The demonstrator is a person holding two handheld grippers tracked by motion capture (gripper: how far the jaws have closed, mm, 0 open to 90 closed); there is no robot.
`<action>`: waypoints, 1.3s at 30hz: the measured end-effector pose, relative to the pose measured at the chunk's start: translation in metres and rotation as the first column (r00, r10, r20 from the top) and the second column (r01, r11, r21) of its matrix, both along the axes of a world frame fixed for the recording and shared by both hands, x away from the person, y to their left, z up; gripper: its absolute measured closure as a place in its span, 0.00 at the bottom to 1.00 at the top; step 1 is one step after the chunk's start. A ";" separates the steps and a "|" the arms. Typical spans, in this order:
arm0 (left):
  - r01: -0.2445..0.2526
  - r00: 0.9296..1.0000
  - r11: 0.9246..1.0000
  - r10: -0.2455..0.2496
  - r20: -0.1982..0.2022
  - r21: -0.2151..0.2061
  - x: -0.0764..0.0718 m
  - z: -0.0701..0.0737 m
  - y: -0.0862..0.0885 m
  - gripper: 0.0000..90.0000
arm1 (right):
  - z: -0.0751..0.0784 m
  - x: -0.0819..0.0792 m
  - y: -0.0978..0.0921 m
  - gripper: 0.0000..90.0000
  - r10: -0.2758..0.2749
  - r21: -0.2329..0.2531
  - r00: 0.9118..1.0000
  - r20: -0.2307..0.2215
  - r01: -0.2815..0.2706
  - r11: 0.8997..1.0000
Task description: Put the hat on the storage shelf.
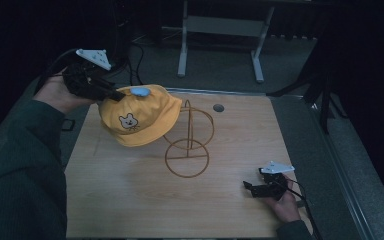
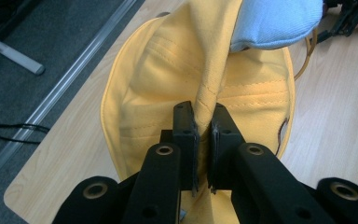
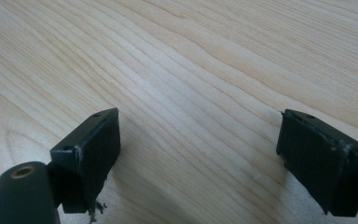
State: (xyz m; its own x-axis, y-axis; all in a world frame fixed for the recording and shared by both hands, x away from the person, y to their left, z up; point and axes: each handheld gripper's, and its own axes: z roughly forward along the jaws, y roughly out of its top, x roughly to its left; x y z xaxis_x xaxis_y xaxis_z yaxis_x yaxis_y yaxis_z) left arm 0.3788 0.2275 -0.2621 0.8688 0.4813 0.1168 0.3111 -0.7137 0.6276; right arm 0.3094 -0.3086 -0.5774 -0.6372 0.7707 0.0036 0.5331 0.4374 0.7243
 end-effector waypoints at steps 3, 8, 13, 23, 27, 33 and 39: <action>0.008 1.000 1.000 -0.008 0.003 0.000 0.001 0.002 -0.004 0.93 | 0.000 0.000 0.000 0.15 0.000 0.000 1.000 0.000 0.000 1.000; 0.015 1.000 1.000 -0.015 0.009 0.002 0.002 0.004 -0.010 0.93 | 0.000 0.000 0.000 0.15 0.000 0.001 1.000 -0.001 0.000 1.000; 0.021 1.000 1.000 -0.021 0.011 -0.005 0.004 0.006 -0.016 0.93 | 0.000 0.000 0.000 0.15 0.001 -0.001 1.000 0.000 -0.001 1.000; 0.038 0.999 0.999 -0.038 0.018 -0.005 0.008 0.008 -0.030 0.93 | 0.000 0.000 0.000 0.15 0.002 -0.001 1.000 0.002 -0.002 1.000; 0.044 0.999 0.999 -0.044 0.021 -0.005 0.008 0.010 -0.036 0.93 | 0.000 0.000 0.000 0.15 0.002 -0.002 1.000 0.001 -0.002 1.000; 0.062 0.998 0.998 -0.062 0.027 -0.003 0.010 0.012 -0.045 0.93 | 0.000 0.000 0.000 0.15 0.002 -0.001 1.000 0.002 -0.002 1.000; 0.072 0.997 0.997 -0.072 0.032 -0.002 0.012 0.013 -0.054 0.93 | 0.000 0.000 0.000 0.15 0.002 -0.002 1.000 0.002 -0.002 1.000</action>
